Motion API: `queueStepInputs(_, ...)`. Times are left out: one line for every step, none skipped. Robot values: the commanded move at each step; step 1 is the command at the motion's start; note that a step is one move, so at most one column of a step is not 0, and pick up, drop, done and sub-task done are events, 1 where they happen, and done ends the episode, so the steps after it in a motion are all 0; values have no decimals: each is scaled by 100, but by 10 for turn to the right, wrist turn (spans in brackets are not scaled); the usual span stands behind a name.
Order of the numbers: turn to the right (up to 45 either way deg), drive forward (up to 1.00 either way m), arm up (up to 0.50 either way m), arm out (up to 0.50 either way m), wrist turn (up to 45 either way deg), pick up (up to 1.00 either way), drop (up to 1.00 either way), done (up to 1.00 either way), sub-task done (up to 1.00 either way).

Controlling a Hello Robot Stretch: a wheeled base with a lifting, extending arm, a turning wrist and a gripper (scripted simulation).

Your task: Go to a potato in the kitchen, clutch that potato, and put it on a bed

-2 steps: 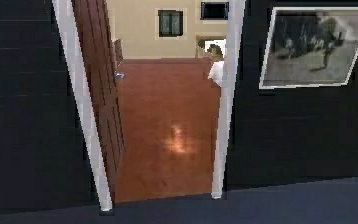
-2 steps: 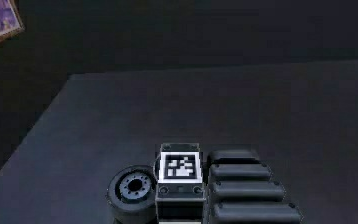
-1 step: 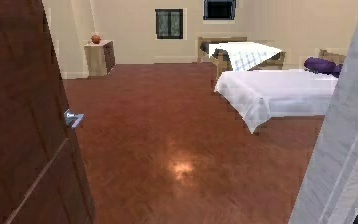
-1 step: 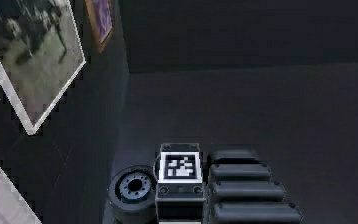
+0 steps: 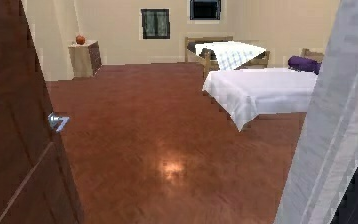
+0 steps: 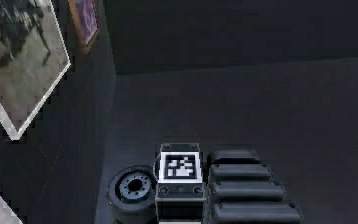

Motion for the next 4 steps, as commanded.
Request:
queueStepInputs(0, 100, 0, 0, 0, 0, 0, 0, 0)
queueStepInputs(0, 100, 0, 0, 0, 0, 0, 0, 0)
queueStepInputs(0, 100, 0, 0, 0, 0, 0, 0, 0)
queueStepInputs(0, 100, 0, 0, 0, 0, 0, 0, 0)
